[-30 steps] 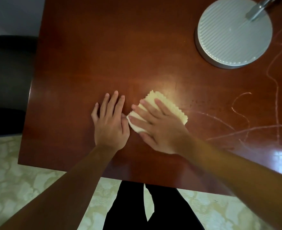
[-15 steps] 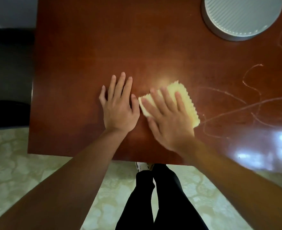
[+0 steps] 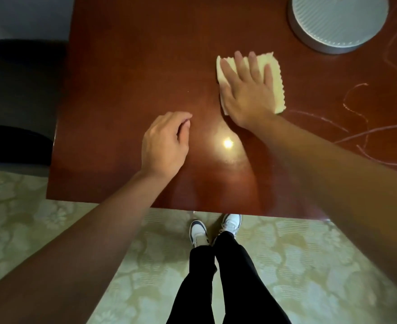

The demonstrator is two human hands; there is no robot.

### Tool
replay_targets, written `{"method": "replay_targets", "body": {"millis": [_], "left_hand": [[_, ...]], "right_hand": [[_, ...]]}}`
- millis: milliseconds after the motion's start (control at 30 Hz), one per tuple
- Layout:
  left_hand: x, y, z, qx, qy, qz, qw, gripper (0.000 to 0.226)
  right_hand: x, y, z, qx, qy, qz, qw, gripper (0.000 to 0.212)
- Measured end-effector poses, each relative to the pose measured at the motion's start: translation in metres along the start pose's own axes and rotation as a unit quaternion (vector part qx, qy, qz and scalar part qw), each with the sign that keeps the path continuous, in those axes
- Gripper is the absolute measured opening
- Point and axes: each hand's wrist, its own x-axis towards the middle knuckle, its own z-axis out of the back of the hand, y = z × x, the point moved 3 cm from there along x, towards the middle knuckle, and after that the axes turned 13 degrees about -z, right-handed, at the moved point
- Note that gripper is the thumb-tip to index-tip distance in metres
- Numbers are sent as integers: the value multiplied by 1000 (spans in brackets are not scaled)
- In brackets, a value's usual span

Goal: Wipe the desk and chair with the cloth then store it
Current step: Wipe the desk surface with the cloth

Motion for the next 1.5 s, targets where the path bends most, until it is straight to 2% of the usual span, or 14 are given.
{"method": "replay_targets", "body": {"millis": [167, 267, 333, 467, 533, 700, 800, 867, 1000, 1100, 1267, 1433, 1500], "left_hand": [[-19, 14, 20, -11, -58, 65, 996, 15], [-12, 15, 33, -14, -72, 78, 994, 14], [-3, 13, 43, -25, -90, 103, 990, 13], [17, -2, 49, -50, -81, 103, 990, 13], [21, -13, 46, -48, -61, 75, 994, 12], [14, -28, 10, -25, 15, -2, 1000, 14], [1, -38, -19, -8, 13, -28, 999, 16], [-5, -51, -41, 14, 9, -44, 999, 21], [-6, -76, -70, 37, 9, -2, 999, 36], [-9, -80, -75, 59, 29, 8, 998, 39], [-4, -84, -72, 86, 71, 6, 994, 43], [-7, -83, -75, 101, 59, -4, 993, 39], [-7, -83, -75, 106, 51, -3, 993, 37]], "right_hand": [[-10, 63, -14, -25, -1, 112, 993, 53], [-73, 84, -29, -51, 19, 163, 985, 55], [-135, 98, -43, -65, 28, 233, 970, 59], [-212, 100, -68, -6, 82, 319, 944, 49], [-207, 76, -67, -10, 79, 291, 953, 51], [-118, -30, -27, 13, 1, 136, 991, 51], [-61, -73, -5, 30, -15, 31, 999, 52], [-51, -80, -1, 29, -26, -2, 999, 51], [-107, -67, -21, 6, -48, 19, 999, 52], [-150, -67, -35, -8, -46, 55, 997, 51], [-142, -81, -28, -27, 6, 112, 993, 53], [-63, -96, -3, -12, -9, 10, 1000, 52], [-37, -92, 2, -17, -8, -3, 1000, 53]]}}
